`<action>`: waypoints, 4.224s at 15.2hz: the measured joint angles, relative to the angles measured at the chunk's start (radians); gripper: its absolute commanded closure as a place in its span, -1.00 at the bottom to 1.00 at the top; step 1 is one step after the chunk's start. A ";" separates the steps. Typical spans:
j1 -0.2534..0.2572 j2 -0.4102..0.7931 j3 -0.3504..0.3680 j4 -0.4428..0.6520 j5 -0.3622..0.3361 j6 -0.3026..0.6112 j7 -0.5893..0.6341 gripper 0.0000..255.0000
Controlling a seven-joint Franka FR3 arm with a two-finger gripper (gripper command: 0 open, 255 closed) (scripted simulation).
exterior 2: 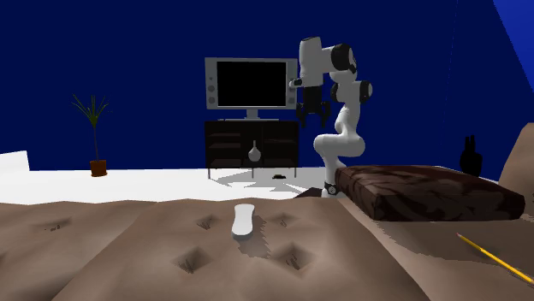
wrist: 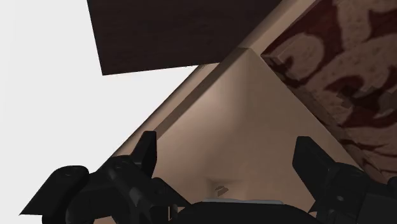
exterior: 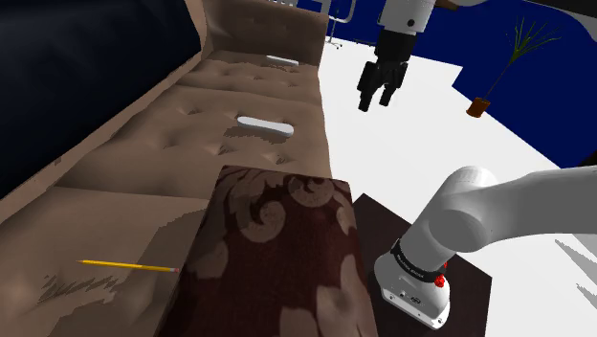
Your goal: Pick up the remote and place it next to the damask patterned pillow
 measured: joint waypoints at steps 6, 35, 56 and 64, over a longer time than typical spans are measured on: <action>0.018 0.099 -0.044 -0.012 -0.036 0.119 -0.106 -1.00; 0.089 1.140 -0.146 0.585 0.046 0.648 -0.843 -1.00; 0.083 1.235 -0.133 0.599 0.062 0.733 -0.873 1.00; 0.084 1.222 -0.134 0.608 0.059 0.712 -0.871 1.00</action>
